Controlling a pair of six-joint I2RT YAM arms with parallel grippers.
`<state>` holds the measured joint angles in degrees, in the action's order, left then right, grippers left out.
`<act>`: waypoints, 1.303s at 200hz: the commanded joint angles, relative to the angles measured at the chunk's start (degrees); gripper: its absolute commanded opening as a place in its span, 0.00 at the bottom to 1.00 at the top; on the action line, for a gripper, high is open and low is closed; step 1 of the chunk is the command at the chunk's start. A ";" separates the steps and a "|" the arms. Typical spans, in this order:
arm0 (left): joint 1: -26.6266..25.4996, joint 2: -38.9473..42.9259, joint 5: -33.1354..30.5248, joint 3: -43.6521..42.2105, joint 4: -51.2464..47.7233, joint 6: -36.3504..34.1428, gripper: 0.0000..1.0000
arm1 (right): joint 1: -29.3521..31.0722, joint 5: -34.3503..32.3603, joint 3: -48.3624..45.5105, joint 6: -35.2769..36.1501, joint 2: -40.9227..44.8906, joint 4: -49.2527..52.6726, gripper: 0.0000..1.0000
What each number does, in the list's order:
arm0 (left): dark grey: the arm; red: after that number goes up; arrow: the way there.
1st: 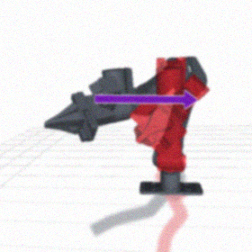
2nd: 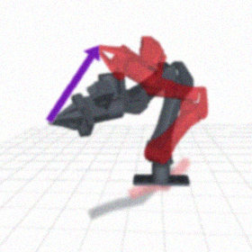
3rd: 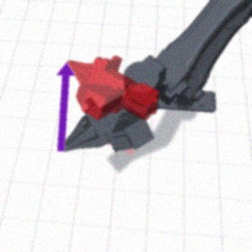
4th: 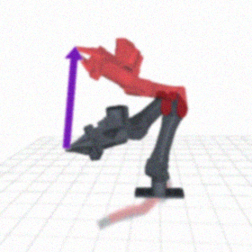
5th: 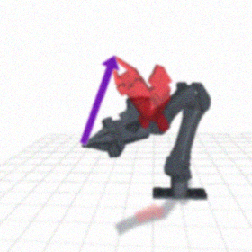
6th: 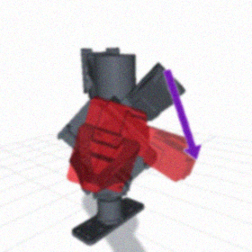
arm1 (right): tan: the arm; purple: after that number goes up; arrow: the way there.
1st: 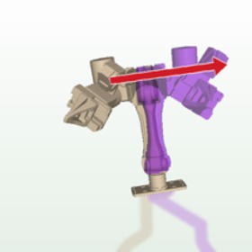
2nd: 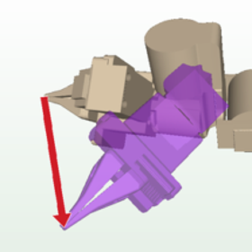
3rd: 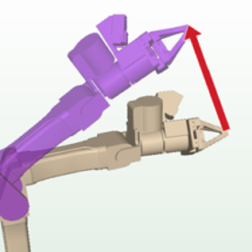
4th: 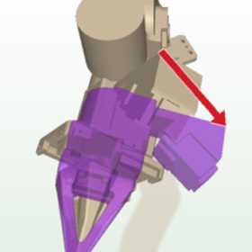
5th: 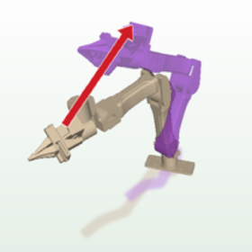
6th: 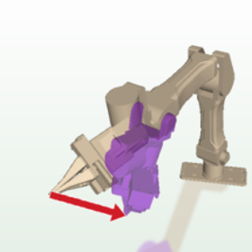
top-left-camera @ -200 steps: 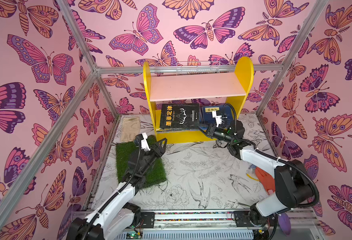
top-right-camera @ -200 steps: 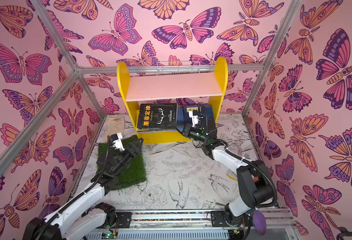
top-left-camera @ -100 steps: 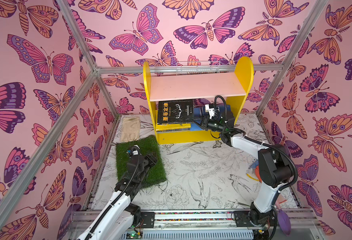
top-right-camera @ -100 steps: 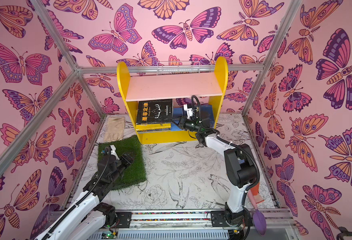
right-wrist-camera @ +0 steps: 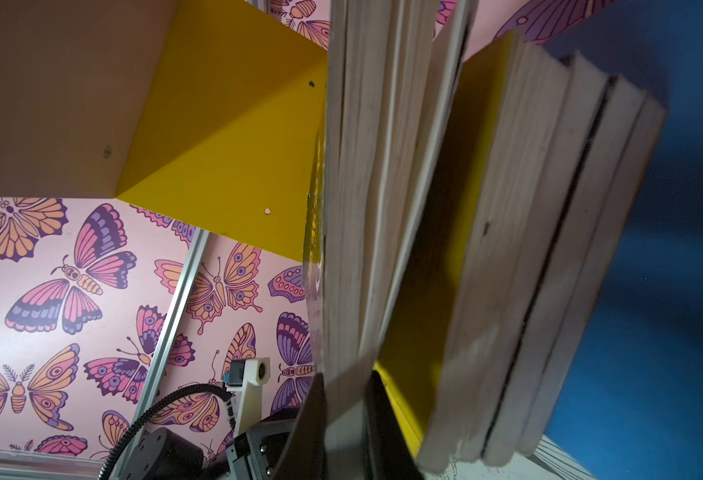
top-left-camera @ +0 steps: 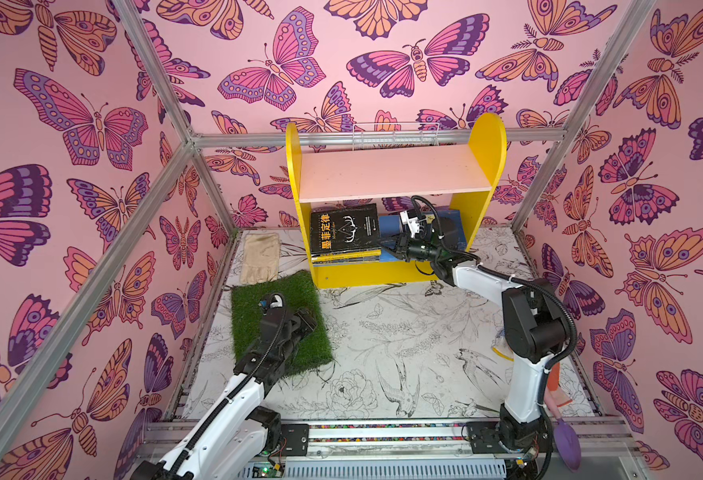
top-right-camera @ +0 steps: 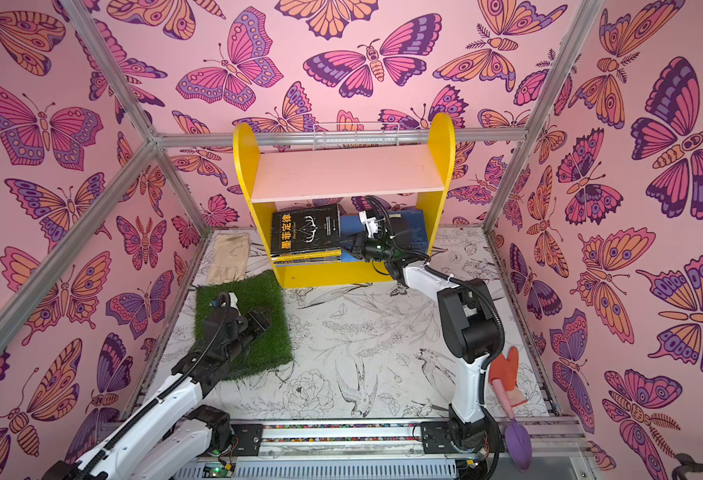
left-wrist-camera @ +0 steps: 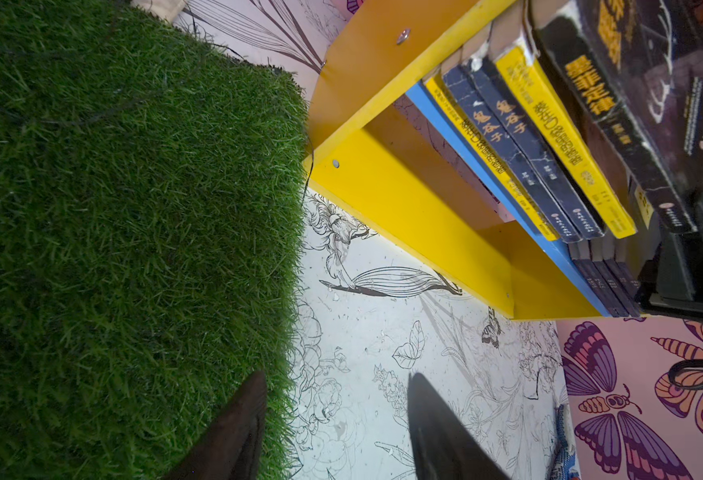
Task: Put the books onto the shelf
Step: 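Lay the black book on the yellow book stack and open the right gripper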
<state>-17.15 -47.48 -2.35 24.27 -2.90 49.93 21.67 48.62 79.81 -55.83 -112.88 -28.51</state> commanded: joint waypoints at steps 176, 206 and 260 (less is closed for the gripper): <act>0.45 -1.43 1.78 1.10 -0.34 1.50 0.57 | 7.45 -31.33 16.58 35.15 5.36 39.66 0.62; 0.44 -1.47 1.27 1.64 -0.50 0.54 0.57 | 7.59 -34.76 17.44 37.10 6.28 41.31 0.70; 0.45 -1.67 -7.33 5.21 -7.62 -4.61 0.57 | 7.60 -37.49 8.23 38.67 16.99 37.12 0.71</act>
<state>-17.15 -48.88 -3.22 26.72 -5.06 49.30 28.93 13.74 91.98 -19.27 -103.74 11.68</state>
